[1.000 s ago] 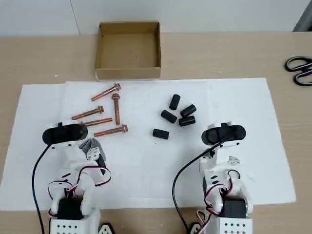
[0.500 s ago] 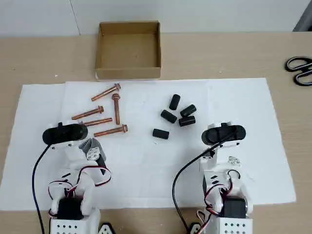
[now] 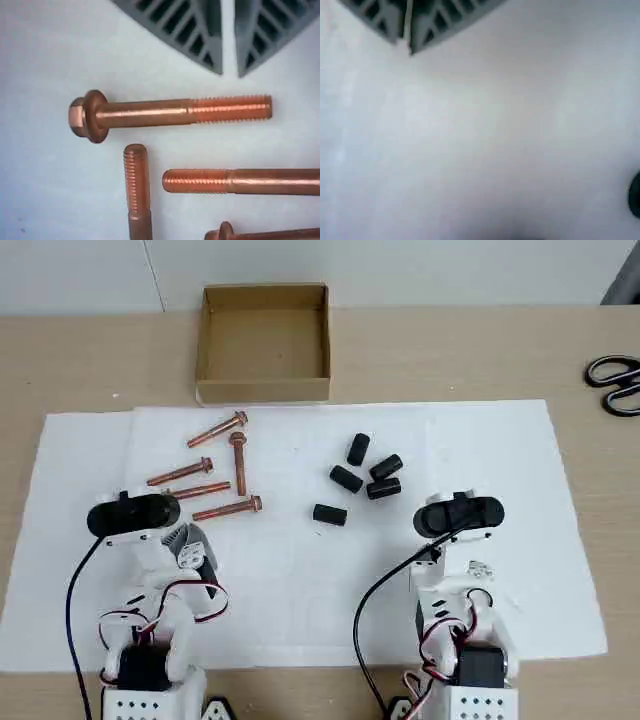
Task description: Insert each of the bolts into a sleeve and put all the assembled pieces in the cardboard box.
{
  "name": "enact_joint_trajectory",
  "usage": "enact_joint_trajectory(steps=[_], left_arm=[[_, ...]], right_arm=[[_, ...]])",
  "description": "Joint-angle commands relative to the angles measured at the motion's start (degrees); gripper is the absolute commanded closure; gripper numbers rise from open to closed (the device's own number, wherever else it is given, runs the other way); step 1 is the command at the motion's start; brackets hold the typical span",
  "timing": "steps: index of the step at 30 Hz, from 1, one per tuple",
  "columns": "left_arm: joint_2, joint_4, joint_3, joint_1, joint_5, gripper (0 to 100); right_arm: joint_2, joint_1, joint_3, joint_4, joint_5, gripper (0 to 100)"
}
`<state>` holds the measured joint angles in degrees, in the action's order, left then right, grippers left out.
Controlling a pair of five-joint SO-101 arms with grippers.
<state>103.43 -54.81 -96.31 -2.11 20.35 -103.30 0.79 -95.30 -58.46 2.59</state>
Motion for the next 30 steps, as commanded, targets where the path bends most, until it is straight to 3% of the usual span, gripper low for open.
enact_joint_trajectory(steps=[1, 6, 12, 14, 20, 23, 27, 30], left_arm=[[0.62, 0.7, 0.57, 1.49, -0.18, 99], [0.62, 0.79, 0.57, 5.63, -1.05, 99], [0.53, 1.32, 5.67, 2.99, -18.9, 99], [0.35, 0.44, 9.1, 2.2, -19.16, 99], [0.26, -13.36, 21.93, 2.73, -19.16, 99], [-0.97, -14.68, 28.35, 2.64, -19.96, 99], [-11.87, -15.21, 40.48, 2.64, -20.84, 99], [-25.23, -18.55, 54.02, 2.64, -16.79, 99]], right_arm=[[-0.66, -0.22, 0.35, 1.1, 0.18, 99.5], [-0.66, 2.68, 0.26, 1.1, 0.18, 99.5], [-0.66, 5.05, 0.53, 1.1, -0.09, 99.5], [-0.66, 3.3, 1.14, 1.1, -0.09, 99.5], [-0.13, 0.04, 12.57, 0.57, -0.09, 99.5], [-0.13, 0.04, 17.93, 0.57, -0.09, 99.5], [-0.13, 0.13, 22.59, -1.1, -0.09, 99.5], [-0.04, 0.13, 25.41, -2.15, -0.09, 99.5]])
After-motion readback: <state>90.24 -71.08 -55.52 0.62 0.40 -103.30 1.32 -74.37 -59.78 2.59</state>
